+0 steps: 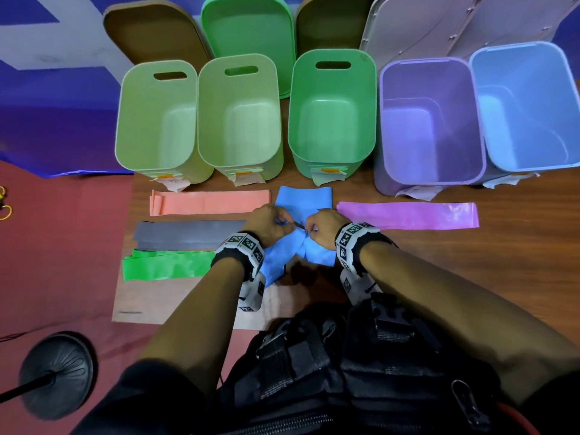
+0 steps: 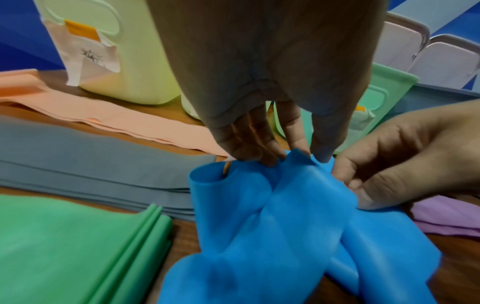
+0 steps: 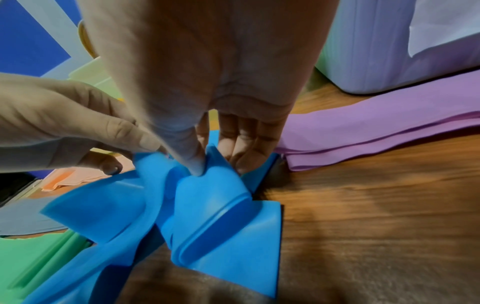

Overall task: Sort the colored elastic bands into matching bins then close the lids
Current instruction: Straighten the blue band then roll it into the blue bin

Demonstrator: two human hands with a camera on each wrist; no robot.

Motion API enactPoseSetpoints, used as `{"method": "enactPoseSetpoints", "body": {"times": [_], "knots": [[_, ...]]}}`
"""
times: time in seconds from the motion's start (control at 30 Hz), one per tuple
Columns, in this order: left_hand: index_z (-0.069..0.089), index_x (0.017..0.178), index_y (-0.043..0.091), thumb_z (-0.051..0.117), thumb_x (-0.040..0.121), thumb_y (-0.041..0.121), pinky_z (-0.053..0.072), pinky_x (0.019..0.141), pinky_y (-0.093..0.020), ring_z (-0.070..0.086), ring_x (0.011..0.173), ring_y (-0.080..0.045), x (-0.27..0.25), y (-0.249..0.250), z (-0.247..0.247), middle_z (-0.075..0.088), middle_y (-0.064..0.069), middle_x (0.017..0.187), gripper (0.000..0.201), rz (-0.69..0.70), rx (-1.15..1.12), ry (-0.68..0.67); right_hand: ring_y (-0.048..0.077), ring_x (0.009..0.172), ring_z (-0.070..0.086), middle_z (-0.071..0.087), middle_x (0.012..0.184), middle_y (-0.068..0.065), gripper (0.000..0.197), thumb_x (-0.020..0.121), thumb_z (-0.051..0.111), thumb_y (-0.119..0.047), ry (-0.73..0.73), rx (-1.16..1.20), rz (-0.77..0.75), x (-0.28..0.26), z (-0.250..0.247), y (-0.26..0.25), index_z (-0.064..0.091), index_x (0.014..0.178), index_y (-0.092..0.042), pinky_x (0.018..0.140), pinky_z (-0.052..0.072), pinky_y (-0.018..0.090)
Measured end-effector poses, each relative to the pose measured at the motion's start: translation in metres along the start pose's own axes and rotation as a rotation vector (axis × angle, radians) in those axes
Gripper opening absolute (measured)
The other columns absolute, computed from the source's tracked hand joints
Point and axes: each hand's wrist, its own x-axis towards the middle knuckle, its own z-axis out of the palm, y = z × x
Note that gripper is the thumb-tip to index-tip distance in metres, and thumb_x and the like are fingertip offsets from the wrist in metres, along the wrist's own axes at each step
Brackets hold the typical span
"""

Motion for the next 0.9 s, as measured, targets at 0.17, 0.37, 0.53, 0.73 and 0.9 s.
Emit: {"method": "enactPoseSetpoints", "body": {"times": [0.17,0.37,0.53,0.73,0.9], "knots": [[0.070,0.086,0.010,0.068,0.087,0.014,0.046,0.076,-0.024,0.059,0.080,-0.014,-0.001,0.005,-0.003,0.068,0.002,0.086,0.004,-0.004,0.004,-0.008,0.025,0.114,0.058,0.071,0.106,0.007,0.019,0.089,0.056,-0.010,0.034,0.064,0.000,-0.003,0.001,0.003,0.072,0.099,-0.012,0.104,0.043,0.037],[0.070,0.097,0.009,0.062,0.086,0.004,0.042,0.077,-0.020,0.058,0.086,-0.014,-0.005,0.008,-0.001,0.069,-0.001,0.096,0.015,0.001,0.038,-0.024,0.027,0.142,0.033,0.067,0.118,0.003,0.031,0.095,0.060,-0.022,0.035,0.104,0.015,0.002,0.014,0.008,0.061,0.126,-0.017,0.114,0.025,0.027],[0.069,0.103,0.011,0.055,0.080,-0.007,0.045,0.073,-0.020,0.057,0.084,-0.016,-0.008,0.005,-0.002,0.065,-0.002,0.095,0.033,0.022,0.025,0.006,0.029,0.141,0.034,0.067,0.107,-0.004,0.021,0.096,0.056,-0.019,0.012,0.049,0.007,0.002,0.015,0.006,0.066,0.114,-0.020,0.120,0.022,0.034],[0.067,0.109,0.010,0.065,0.083,0.006,0.043,0.077,-0.024,0.053,0.085,-0.018,-0.005,0.000,-0.003,0.053,-0.006,0.106,0.026,-0.028,0.104,0.013,0.025,0.133,0.046,0.064,0.120,0.005,0.022,0.095,0.054,-0.013,0.045,0.097,-0.001,-0.008,0.002,0.006,0.068,0.110,-0.019,0.102,0.044,0.032],[0.069,0.092,0.009,0.060,0.089,0.008,0.042,0.073,-0.025,0.059,0.085,-0.022,-0.006,0.004,0.000,0.070,-0.009,0.098,0.009,-0.012,0.098,0.015,0.018,0.093,0.054,0.064,0.119,0.002,0.024,0.093,0.052,-0.008,0.079,0.112,-0.019,-0.016,-0.004,0.006,0.068,0.109,-0.016,0.072,0.035,0.019]]}}
